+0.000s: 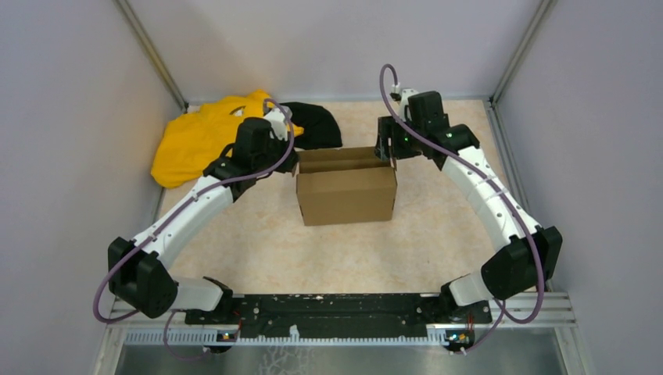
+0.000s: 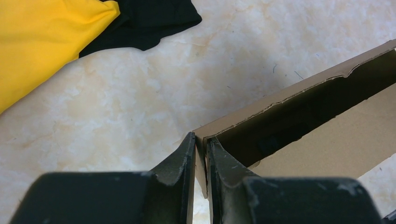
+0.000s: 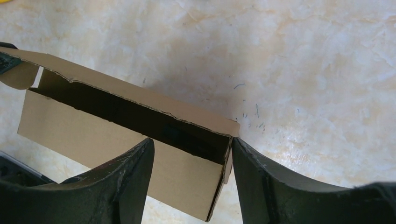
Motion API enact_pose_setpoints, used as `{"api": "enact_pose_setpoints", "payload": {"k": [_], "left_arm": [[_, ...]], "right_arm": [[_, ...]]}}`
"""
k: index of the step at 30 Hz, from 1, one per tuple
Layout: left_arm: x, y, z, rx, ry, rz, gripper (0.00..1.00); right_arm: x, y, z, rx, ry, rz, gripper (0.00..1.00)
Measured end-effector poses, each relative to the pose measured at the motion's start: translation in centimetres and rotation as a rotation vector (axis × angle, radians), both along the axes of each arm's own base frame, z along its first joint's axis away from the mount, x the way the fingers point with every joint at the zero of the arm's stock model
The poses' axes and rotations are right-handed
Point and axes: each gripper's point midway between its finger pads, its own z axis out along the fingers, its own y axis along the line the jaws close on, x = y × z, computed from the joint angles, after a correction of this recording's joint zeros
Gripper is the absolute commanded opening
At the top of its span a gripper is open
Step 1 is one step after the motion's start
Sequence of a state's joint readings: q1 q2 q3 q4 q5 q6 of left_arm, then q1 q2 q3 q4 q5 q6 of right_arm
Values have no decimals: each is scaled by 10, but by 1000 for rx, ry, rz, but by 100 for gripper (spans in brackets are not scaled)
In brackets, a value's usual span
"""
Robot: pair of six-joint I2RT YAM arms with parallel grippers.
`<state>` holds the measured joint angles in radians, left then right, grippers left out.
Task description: Fold the paper box
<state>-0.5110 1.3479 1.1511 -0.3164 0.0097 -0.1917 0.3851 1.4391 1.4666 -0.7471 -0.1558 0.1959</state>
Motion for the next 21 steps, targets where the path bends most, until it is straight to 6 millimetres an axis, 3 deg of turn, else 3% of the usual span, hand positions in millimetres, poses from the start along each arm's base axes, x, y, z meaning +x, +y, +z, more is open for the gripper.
{"api": "enact_pose_setpoints", "payload": {"k": [14, 18, 21], "left_arm": [[-13, -8, 4, -30, 5, -54, 20], [-16, -8, 5, -35, 7, -58, 19], [-16, -8, 4, -36, 8, -59, 19]], "right_arm": [[-13, -17, -13, 17, 15, -21, 66], [-13, -18, -15, 30, 13, -25, 54], [-12, -17, -16, 39, 13, -24, 51]]}}
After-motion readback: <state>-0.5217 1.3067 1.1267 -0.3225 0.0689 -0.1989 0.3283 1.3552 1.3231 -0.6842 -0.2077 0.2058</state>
